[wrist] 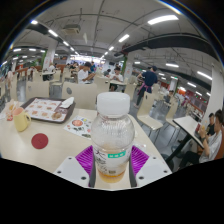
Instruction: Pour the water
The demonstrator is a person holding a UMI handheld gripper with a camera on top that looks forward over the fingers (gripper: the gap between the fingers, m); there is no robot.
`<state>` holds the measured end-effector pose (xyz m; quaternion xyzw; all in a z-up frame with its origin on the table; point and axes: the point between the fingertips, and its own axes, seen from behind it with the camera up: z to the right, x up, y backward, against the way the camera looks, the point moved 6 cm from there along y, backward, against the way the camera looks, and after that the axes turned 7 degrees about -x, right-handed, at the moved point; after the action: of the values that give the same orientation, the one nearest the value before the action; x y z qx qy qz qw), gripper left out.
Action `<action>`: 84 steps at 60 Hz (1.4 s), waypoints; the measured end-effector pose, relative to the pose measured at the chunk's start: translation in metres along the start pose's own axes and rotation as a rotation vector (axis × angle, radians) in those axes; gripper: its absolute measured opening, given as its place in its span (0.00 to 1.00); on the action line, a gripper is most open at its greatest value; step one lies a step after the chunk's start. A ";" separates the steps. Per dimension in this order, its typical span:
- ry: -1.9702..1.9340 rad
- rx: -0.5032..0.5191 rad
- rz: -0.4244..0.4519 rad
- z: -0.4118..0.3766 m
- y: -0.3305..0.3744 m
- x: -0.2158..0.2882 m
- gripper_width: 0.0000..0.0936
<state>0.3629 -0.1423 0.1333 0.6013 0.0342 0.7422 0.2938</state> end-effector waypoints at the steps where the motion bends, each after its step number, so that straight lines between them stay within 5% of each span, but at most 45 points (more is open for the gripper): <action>1: 0.016 -0.011 0.007 -0.001 -0.001 0.006 0.49; 28: 0.826 -0.348 0.232 -0.159 0.025 0.191 0.49; 52: 1.795 -0.448 0.425 -0.317 -0.001 0.187 0.49; 69: 1.805 -0.381 0.378 -0.331 -0.008 0.174 0.49; 84: 0.874 -0.083 0.270 -0.299 0.027 0.205 0.49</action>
<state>0.0580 0.0235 0.2407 0.2187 0.0466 0.9586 0.1761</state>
